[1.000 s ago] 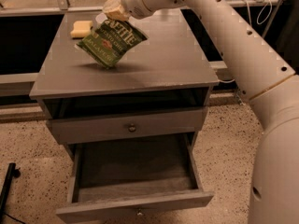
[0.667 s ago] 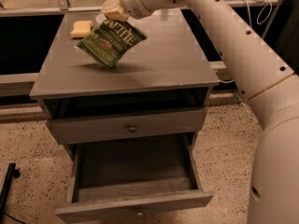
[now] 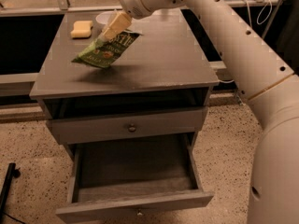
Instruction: Pick green jalapeno chip bag from middle drawer and place on counter
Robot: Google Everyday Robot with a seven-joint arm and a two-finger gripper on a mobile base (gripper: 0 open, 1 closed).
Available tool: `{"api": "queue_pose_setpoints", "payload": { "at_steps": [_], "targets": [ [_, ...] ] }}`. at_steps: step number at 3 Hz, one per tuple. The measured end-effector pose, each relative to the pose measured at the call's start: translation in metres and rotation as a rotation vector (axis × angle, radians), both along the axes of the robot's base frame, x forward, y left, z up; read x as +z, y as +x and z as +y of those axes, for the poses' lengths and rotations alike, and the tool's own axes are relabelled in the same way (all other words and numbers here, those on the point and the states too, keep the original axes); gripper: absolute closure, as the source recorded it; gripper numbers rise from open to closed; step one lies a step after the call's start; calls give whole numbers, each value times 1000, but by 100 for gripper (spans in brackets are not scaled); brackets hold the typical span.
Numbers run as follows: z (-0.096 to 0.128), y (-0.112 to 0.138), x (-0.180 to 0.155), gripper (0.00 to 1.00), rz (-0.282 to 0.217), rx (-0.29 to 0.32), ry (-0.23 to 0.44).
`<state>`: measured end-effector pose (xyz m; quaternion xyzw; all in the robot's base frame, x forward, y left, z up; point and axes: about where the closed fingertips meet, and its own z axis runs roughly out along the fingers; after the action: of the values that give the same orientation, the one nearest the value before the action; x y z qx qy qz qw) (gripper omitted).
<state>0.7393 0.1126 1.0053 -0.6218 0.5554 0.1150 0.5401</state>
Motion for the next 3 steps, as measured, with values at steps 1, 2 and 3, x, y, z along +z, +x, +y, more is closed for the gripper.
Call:
{"api": "queue_pose_setpoints", "payload": {
  "at_steps": [1, 2, 3],
  "targets": [
    [0, 0, 0, 0, 0, 0, 0],
    [-33, 19, -6, 0, 17, -99, -108],
    [-77, 39, -17, 0, 33, -220, -198]
  ]
}}
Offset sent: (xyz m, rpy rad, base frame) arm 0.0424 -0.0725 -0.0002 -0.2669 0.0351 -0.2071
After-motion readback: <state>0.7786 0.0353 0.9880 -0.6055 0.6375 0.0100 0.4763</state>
